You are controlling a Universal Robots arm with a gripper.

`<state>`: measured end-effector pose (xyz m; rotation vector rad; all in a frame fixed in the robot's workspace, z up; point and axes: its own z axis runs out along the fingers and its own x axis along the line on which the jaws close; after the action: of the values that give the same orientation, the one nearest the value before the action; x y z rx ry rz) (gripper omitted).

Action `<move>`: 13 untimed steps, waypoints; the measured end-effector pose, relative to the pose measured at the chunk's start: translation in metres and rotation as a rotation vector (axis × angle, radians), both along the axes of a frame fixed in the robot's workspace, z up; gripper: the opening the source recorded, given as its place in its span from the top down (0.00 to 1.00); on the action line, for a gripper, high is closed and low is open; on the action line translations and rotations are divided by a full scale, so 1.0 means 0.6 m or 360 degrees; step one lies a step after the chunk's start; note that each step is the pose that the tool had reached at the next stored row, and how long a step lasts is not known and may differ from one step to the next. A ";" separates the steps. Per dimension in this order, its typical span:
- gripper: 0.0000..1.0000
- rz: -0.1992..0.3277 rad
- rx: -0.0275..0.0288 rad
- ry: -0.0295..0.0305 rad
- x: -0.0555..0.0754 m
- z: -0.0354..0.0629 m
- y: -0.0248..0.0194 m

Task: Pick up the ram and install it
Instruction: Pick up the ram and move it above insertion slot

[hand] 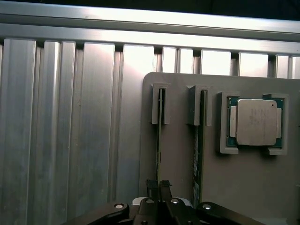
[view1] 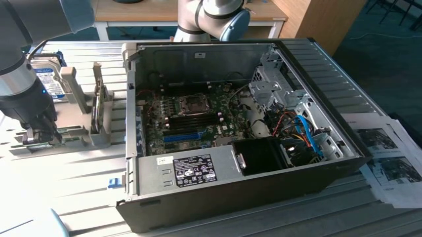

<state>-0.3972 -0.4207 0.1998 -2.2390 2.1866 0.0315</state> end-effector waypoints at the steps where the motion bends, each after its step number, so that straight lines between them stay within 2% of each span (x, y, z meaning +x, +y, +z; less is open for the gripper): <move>1: 0.88 0.0000 0.00000 0.00000 0.000 0.000 0.0000; 7: 0.88 0.0000 0.00001 0.00000 0.000 0.004 0.0000; 13: 0.88 0.0000 0.00000 0.00000 0.000 0.026 0.0000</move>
<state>-0.3973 -0.4207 0.2152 -2.2390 2.1866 0.0315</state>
